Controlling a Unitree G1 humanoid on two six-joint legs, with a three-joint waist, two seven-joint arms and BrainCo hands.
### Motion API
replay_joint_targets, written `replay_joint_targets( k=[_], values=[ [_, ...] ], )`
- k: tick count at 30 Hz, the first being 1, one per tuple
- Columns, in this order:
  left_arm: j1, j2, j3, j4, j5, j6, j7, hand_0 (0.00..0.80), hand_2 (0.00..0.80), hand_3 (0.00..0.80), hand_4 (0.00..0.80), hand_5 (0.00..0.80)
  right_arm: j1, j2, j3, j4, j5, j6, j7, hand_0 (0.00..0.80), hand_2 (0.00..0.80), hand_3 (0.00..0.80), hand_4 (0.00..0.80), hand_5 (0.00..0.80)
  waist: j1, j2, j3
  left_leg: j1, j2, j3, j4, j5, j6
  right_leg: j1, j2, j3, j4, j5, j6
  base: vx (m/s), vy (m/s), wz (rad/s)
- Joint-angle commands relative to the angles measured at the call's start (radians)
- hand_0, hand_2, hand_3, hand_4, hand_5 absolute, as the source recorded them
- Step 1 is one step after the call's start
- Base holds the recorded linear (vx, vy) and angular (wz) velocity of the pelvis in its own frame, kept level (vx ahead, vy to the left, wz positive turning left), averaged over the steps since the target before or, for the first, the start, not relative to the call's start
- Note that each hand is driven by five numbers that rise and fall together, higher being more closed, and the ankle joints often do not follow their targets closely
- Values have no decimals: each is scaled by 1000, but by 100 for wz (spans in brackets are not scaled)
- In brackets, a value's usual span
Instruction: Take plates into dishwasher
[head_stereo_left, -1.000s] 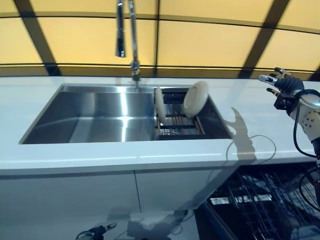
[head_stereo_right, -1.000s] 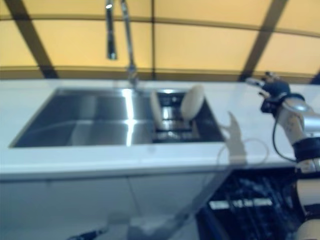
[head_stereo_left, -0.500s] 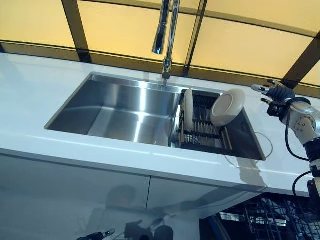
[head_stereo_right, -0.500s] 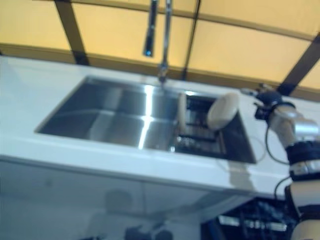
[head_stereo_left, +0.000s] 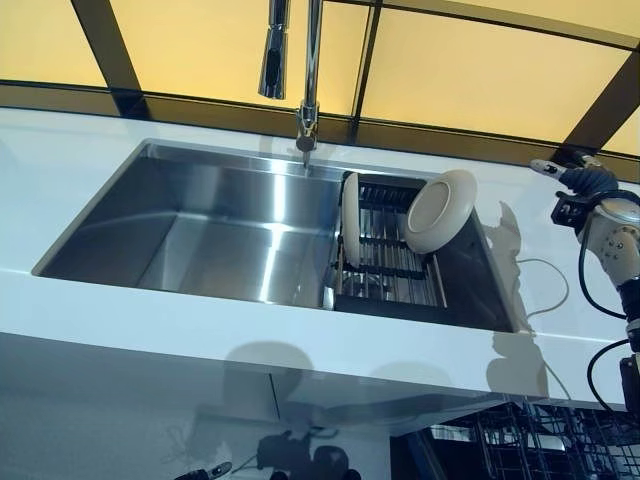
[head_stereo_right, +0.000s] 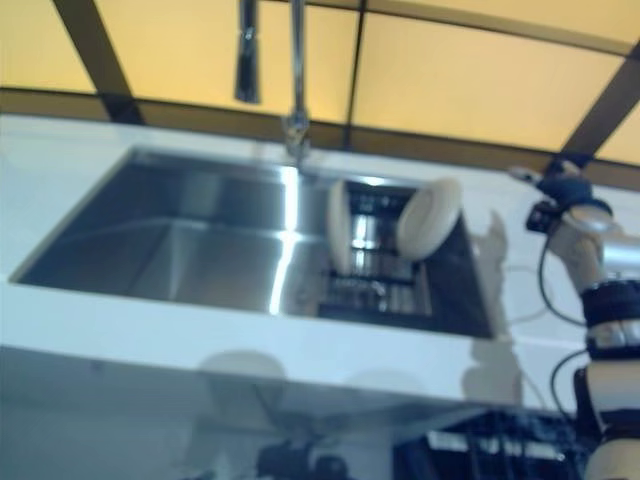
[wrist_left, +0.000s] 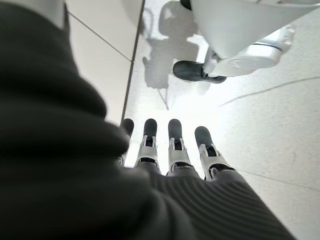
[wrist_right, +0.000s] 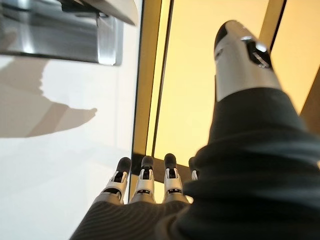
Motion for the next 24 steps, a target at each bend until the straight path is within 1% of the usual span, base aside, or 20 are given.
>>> replay_joint_targets(
  k=[1, 3, 13, 17, 24],
  values=[
    [17, 20, -70, 34, 21, -19, -22, 0, 0, 0, 0, 0, -102, -84, 24, 0, -6, -54, -28, 0, 0, 0, 0, 0, 24, 16, -40, -33, 1, 41, -4, -57, 7, 16, 1, -22, 0, -62, 43, 0, 0, 0],
    [21, 23, -74, 35, 12, -26, -24, 0, 0, 0, 0, 0, -112, -93, 33, -4, -1, -50, -22, 0, 0, 0, 0, 0, 23, 19, -32, -41, 2, 38, -4, -54, 5, 7, -1, -24, 0, -59, 45, 0, 0, 0],
    [22, 34, -80, 7, -19, -52, -8, 0, 0, 0, 0, 0, -179, -107, 80, -20, 55, -94, -7, 0, 0, 0, 0, 0, 27, 36, 29, -98, 2, 25, -4, -39, 1, -51, -9, -27, 0, -46, 50, -4, 0, 0],
    [0, 35, -94, -20, -52, -65, -7, 0, 0, 0, 0, 0, -225, -100, 94, -53, 59, -107, -31, 0, 0, 0, 0, 0, 29, 53, 74, -142, 1, 19, -4, -27, 0, -94, -10, -27, 0, -38, 47, -68, 11, 0],
    [3, 30, -92, -29, -72, -85, 9, 0, 0, 0, 0, 0, -229, -86, 92, -88, 82, -113, -61, 0, 0, 0, 0, 0, 31, 59, 107, -167, 1, 16, -4, -19, -3, -116, -10, -33, 0, -35, 44, 0, 0, 0]
  ],
)
